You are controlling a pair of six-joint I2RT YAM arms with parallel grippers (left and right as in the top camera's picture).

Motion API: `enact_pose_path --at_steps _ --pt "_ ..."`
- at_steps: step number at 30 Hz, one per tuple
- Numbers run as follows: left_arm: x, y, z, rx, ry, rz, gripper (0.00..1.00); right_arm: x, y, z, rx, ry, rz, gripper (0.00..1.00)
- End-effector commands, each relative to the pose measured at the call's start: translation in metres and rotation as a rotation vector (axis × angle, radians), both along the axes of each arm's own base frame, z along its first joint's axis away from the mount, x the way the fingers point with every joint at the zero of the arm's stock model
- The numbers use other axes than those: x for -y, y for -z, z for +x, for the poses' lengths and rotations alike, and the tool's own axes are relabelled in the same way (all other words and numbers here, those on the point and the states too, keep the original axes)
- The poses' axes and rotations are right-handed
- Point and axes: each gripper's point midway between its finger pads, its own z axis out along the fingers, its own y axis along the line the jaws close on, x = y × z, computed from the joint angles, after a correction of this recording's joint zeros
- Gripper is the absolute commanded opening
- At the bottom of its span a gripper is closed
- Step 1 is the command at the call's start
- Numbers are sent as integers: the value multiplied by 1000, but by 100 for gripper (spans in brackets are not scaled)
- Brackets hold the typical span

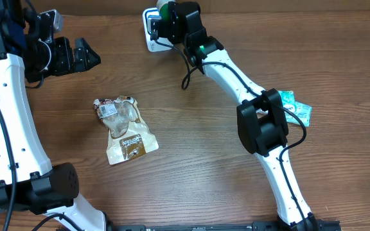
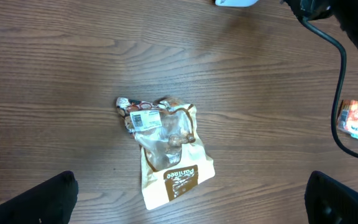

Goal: Scan the item barcode
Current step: 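Hold the jar's side label in front of the scanner window, then carry the jar right and set it down beside the packets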

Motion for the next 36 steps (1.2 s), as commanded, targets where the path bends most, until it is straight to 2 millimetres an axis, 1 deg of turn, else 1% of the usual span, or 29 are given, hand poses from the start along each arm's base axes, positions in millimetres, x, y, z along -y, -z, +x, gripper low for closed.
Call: enact_pose_path --at_steps 1,12,16,20,23,28,31,36 --pt "4 -8 -1 27 24 4 99 0 -27 2 66 -15 -7 38" --pt "4 -8 -1 27 24 4 100 -8 -46 4 133 -30 32 38" --pt "4 -8 -1 27 24 4 100 -10 -48 4 143 -33 37 38" --pt "4 -8 -1 27 24 4 100 -14 -49 2 146 -39 39 38" --pt "4 -8 -1 27 24 4 100 -20 -57 -1 158 -52 48 38" --pt "4 -8 -1 27 24 4 100 -30 -83 -16 144 -107 87 38" --pt "4 -8 -1 27 24 4 100 -37 -105 -34 67 -135 185 38" --pt "4 -8 -1 27 24 4 100 -38 -150 -75 -117 -121 381 38"
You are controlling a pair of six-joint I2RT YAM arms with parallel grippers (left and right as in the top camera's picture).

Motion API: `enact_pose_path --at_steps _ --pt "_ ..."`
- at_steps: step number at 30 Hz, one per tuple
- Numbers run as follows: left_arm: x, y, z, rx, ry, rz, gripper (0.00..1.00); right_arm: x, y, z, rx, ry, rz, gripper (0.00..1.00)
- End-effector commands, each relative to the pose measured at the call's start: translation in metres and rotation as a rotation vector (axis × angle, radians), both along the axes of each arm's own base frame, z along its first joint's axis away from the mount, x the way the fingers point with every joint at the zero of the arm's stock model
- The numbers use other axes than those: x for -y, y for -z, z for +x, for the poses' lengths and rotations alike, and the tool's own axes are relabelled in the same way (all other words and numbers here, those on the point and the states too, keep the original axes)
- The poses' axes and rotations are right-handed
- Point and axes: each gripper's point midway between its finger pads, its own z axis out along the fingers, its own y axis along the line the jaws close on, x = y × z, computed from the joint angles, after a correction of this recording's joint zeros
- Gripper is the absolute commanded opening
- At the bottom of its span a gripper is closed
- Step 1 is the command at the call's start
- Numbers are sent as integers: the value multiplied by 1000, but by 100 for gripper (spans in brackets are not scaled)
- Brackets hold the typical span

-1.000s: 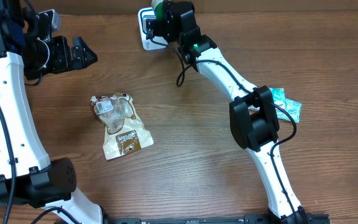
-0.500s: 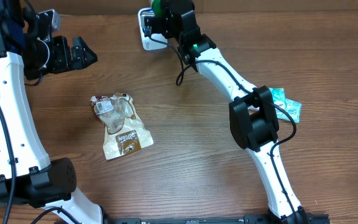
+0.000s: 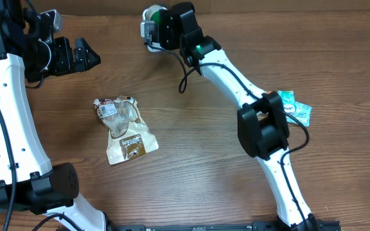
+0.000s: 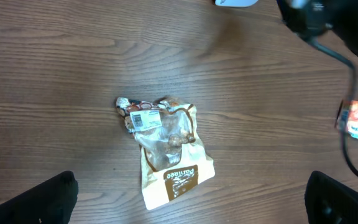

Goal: Scan the item barcode
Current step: 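Carry the jar right and set it down beside the packets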

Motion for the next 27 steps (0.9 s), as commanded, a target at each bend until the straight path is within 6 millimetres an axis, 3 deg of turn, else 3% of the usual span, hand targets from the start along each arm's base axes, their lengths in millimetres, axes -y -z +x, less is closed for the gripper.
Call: enact_pose_path --at_steps 1,5,8,10,14,16,20,25,27 --pt "4 -8 -1 27 24 4 100 -5 -154 -45 11 3 306 38" --pt "4 -8 -1 27 24 4 99 1 -190 -108 -249 -7 447 39" --pt "4 -8 -1 27 24 4 100 13 -194 -155 -423 -19 441 38" --pt "4 -8 -1 27 24 4 100 26 -188 -174 -499 11 403 38" --pt "4 -8 -1 27 24 4 100 61 -152 -199 -644 149 262 38" --pt "4 -8 -1 27 24 4 100 91 -115 -212 -750 270 125 42" --pt "4 -8 -1 27 24 4 100 130 -71 -225 -872 409 -37 39" --pt "4 -8 -1 27 24 4 100 167 -26 -216 -929 531 -116 39" --pt "4 -8 -1 27 24 4 100 194 8 -199 -950 635 -87 39"
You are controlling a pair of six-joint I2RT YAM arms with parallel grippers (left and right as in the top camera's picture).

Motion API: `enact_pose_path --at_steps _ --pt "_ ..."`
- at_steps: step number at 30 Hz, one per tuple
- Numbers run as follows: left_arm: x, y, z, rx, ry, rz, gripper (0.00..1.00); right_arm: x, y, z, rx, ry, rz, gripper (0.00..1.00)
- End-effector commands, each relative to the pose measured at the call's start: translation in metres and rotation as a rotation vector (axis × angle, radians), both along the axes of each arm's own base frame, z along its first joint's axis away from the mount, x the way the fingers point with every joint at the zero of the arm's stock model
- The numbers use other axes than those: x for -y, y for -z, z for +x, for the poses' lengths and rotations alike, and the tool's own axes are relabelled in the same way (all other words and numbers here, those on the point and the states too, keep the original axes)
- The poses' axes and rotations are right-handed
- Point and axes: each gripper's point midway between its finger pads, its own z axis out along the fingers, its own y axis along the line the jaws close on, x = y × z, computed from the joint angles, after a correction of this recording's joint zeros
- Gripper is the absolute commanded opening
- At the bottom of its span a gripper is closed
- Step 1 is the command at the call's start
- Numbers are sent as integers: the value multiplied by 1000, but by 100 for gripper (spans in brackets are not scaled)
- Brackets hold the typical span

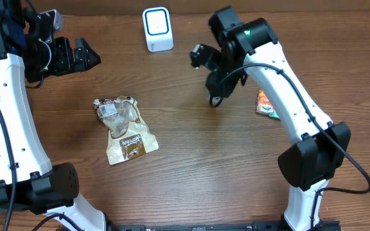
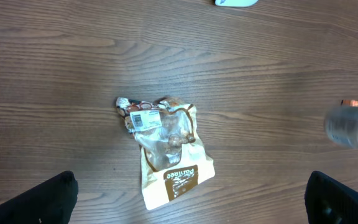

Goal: Scan the item barcode
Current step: 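Carry the jar right and set it down beside the packets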

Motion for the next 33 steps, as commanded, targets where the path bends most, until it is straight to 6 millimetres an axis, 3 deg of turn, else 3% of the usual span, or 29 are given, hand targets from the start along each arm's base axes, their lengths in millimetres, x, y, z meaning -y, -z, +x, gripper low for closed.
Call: enact_pose_path --at_steps 1,3,8,14,20,33 --pt "4 -8 -1 27 24 4 100 38 33 22 7 155 -42 38" --pt "4 -8 -1 27 24 4 100 55 48 32 14 237 -59 34" --pt "4 -8 -1 27 24 4 100 94 74 48 31 382 -80 36" --pt "4 -8 -1 27 24 4 99 117 82 51 21 433 -85 38" --pt "4 -8 -1 27 24 4 99 119 82 51 14 441 -71 45" --pt "4 -8 -1 26 24 4 100 109 83 45 -24 430 -19 47"
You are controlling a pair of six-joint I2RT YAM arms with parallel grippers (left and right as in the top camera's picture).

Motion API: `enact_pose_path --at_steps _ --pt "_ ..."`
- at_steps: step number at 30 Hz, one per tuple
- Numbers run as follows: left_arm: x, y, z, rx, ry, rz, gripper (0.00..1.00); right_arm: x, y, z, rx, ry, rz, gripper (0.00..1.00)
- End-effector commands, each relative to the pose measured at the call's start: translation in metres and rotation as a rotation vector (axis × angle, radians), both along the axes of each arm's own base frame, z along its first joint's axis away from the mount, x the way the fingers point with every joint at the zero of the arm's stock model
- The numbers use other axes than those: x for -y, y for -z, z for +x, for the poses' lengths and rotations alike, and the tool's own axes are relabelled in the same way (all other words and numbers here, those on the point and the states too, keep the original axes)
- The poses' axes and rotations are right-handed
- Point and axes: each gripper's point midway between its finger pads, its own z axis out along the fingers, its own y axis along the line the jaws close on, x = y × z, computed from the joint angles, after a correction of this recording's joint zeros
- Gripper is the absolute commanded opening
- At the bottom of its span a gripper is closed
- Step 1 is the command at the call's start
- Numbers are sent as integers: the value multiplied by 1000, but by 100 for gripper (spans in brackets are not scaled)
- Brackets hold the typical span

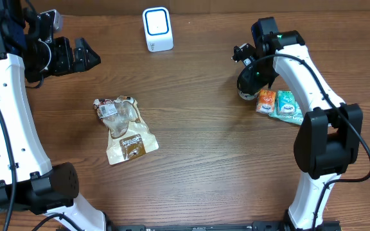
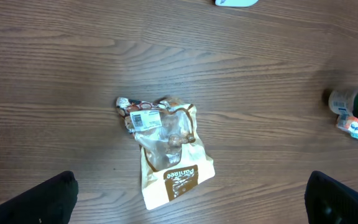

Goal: Scan the item barcode
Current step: 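Carry the jar right and set it down beside the packets, then release the jar and move the right gripper to the mushroom bag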

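A white scanner [image 1: 158,29] with a blue ring stands at the back of the table; only its lower edge shows in the left wrist view [image 2: 235,2]. My right gripper [image 1: 250,78] is shut on a green bottle. The bottle's pale end [image 1: 245,95] is low by the table, just left of an orange packet [image 1: 266,101]. My left gripper [image 1: 87,54] hangs wide open and empty, high at the back left; its dark fingertips [image 2: 45,198] frame the bottom corners of the left wrist view.
A tan and clear snack bag [image 1: 126,131] with a barcode label lies left of the middle, also seen in the left wrist view [image 2: 166,149]. A teal packet [image 1: 288,106] lies right of the orange one. The right arm's white links arch over the right side.
My right gripper, still holding the green bottle, has moved from right of the scanner further right and lower, to beside the orange packet. The teal packet now shows. The left arm is unchanged.
My right gripper held the green bottle right at the scanner, and was still there a moment later. Then it was away from the scanner over the table's right half. Now it is down beside the packets. My left gripper stayed open throughout.
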Motion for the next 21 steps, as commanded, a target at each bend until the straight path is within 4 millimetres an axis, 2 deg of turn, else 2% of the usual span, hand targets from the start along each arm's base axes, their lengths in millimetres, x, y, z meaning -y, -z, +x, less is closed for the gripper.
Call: enact_pose_path --at_steps 1,9,11,12,13,18,21 --pt "4 -8 -1 27 24 4 100 -1 -5 0 6 12 19 47" --pt "4 -8 -1 27 24 4 100 1 -4 -7 -24 13 6 57" --pt "4 -8 -1 27 24 4 100 2 -4 -10 -34 13 4 76" --pt "4 -8 -1 27 24 4 100 2 -4 -11 -37 12 3 91" --pt "4 -8 -1 27 24 4 100 2 -4 -11 -39 12 3 100" --pt "4 -8 -1 27 24 4 100 2 -8 -13 -47 13 2 100" --pt "4 -8 -1 27 24 4 100 -1 -29 -15 -49 9 13 100"
